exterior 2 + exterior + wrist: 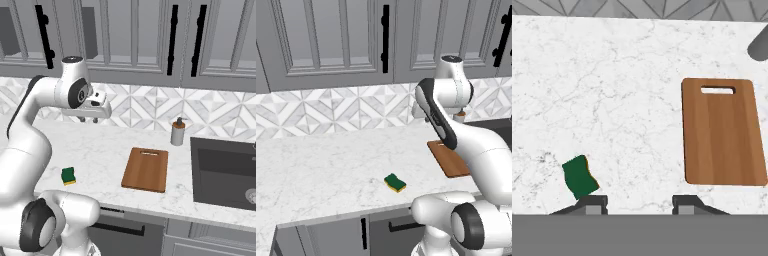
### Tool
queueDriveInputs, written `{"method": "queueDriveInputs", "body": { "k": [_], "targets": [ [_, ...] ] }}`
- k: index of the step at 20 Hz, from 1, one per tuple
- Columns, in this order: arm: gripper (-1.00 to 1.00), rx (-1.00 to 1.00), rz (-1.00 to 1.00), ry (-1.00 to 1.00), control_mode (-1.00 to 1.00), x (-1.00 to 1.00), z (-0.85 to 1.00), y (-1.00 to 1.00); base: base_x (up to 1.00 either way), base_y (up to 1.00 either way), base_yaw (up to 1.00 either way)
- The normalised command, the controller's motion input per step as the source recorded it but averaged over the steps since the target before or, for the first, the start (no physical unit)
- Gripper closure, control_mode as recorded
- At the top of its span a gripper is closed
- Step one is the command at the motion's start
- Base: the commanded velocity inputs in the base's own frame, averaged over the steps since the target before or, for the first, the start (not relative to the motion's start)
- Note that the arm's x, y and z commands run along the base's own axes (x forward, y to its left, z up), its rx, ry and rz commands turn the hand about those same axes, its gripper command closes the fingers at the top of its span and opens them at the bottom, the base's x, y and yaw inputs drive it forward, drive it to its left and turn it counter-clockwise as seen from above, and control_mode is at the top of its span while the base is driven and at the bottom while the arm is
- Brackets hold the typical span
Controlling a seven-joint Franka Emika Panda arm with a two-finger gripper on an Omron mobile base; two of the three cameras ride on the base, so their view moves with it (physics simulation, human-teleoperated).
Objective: Pick up the sponge from the counter and clean the cutting board by briefly scrubbing or pressing down on the cutting board. Once finished, release the sponge.
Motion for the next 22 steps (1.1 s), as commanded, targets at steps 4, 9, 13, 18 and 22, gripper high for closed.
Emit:
{"method": "queueDriveInputs", "body": {
  "k": [4,9,13,18,22],
  "targets": [
    [-1.00,-0.01,0.01,0.01,-1.00,-0.15,-0.09,0.23,0.00,0.00,0.00],
    [-1.00,-0.03,0.02,0.08,-1.00,-0.01,-0.44,0.94,0.00,0.00,0.00],
    [-1.00,0.00,0.03,0.14,-1.00,-0.01,-0.69,0.74,0.00,0.00,0.00],
    [-1.00,0.00,0.07,0.08,-1.00,-0.13,-0.81,0.49,0.00,0.00,0.00],
    [-1.00,0.00,0.16,0.00,-1.00,-0.21,-0.77,0.25,0.00,0.00,0.00]
  ]
}}
